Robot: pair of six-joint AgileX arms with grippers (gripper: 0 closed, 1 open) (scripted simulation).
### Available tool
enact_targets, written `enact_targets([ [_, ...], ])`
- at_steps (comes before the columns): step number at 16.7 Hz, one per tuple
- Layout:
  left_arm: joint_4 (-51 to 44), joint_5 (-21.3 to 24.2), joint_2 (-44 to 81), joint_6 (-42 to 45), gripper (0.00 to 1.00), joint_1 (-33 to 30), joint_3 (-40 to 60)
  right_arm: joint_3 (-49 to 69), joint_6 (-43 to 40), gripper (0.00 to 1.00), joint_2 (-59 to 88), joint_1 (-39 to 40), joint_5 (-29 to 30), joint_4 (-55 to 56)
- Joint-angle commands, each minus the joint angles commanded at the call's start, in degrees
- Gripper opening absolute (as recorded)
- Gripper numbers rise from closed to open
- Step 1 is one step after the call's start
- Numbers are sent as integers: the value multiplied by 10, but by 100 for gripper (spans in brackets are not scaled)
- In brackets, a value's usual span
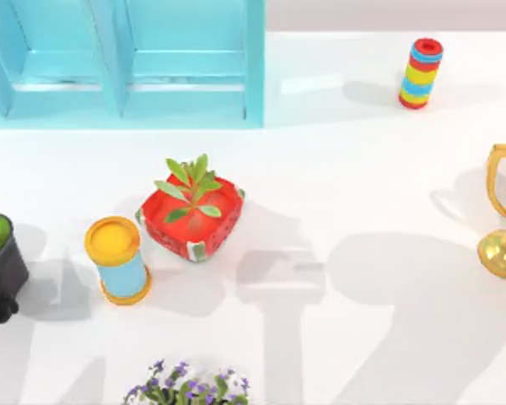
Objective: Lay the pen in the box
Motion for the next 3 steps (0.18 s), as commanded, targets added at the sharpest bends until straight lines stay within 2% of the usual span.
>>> enact_targets([
  [3,0,0,0,0,100,0,0,0,0,100,0,0,0,0],
])
